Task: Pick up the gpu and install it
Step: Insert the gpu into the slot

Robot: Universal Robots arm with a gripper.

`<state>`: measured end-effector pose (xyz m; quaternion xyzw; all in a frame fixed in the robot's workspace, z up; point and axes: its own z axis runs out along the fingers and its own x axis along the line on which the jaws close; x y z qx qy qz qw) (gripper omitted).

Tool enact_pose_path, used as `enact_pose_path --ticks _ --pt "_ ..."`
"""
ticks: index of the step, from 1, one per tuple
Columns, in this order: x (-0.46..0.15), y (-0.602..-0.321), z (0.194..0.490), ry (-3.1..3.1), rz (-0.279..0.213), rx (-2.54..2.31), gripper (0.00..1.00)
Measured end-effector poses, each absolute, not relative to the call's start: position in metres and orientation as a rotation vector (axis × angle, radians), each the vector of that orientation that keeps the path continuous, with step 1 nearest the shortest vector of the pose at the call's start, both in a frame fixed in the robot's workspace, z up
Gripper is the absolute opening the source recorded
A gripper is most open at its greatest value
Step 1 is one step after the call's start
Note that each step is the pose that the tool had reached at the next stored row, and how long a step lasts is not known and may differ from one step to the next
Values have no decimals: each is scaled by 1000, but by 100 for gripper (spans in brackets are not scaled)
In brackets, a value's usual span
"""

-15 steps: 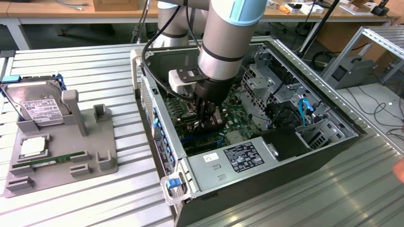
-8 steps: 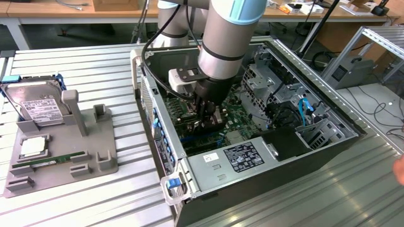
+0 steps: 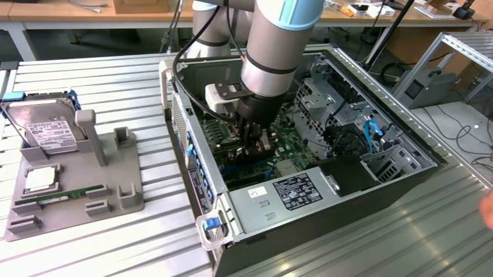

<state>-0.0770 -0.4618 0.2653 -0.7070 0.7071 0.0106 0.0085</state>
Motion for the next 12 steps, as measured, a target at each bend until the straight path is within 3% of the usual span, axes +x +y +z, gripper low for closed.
enact_pose_path --ticks 12 --pt "-78 -461 265 2214 22 -2214 27"
